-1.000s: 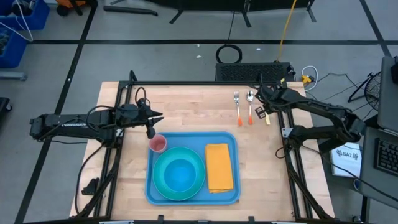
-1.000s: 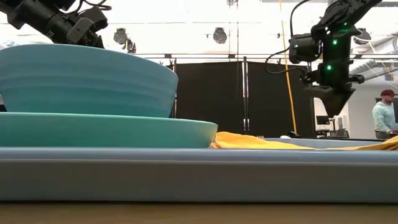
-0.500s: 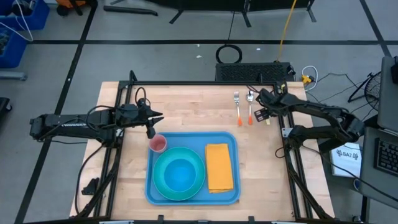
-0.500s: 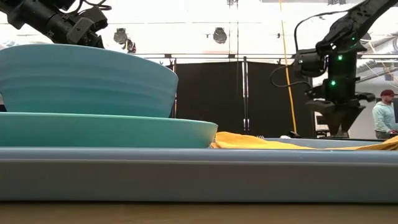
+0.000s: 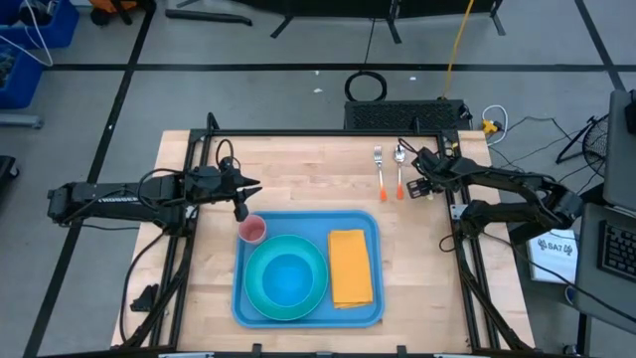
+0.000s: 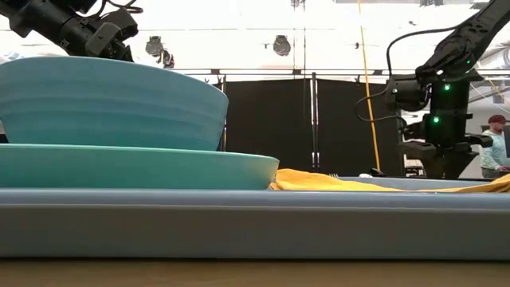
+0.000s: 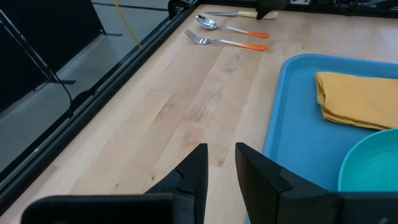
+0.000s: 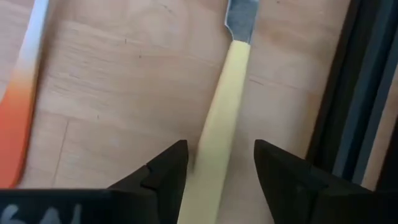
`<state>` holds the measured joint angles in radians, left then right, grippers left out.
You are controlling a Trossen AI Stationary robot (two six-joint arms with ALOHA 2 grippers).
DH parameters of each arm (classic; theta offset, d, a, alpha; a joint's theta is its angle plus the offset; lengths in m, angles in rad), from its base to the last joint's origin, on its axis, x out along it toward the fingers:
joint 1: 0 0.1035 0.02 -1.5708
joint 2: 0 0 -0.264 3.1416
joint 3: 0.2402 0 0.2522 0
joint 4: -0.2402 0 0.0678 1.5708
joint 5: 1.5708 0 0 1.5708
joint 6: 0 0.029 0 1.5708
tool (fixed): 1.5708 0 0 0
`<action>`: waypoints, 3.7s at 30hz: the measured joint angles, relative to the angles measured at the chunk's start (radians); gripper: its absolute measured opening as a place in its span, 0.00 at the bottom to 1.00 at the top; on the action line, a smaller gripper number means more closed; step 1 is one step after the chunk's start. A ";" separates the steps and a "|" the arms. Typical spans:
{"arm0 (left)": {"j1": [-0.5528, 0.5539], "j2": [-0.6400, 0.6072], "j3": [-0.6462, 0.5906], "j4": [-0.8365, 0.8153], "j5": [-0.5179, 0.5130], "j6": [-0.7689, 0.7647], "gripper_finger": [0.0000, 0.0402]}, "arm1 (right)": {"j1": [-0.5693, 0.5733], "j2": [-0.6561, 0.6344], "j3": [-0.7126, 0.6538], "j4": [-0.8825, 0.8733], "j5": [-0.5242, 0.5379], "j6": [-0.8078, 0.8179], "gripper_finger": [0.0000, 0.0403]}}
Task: Set up tray
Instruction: Put the yellow knife to the yellow napkin on the blue serving tray
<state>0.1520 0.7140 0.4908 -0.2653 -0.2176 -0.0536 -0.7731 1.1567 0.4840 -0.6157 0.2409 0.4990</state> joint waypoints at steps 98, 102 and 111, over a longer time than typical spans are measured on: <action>0.000 0.000 0.000 -0.003 0.009 -0.062 0.22 | 1.325 0.505 0.612 0.027 -0.059 1.236 0.12; 0.000 0.000 0.000 -0.003 0.009 -0.066 0.22 | 1.325 0.510 0.612 0.053 -0.087 1.236 0.12; 0.000 0.000 0.000 -0.003 0.009 -0.068 0.22 | 1.315 0.554 0.612 0.065 -0.121 1.237 0.12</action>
<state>0.1520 0.7139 0.4908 -0.2687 -0.2089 -0.1215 0.5415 1.7108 1.0958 -0.5505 0.1197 1.7363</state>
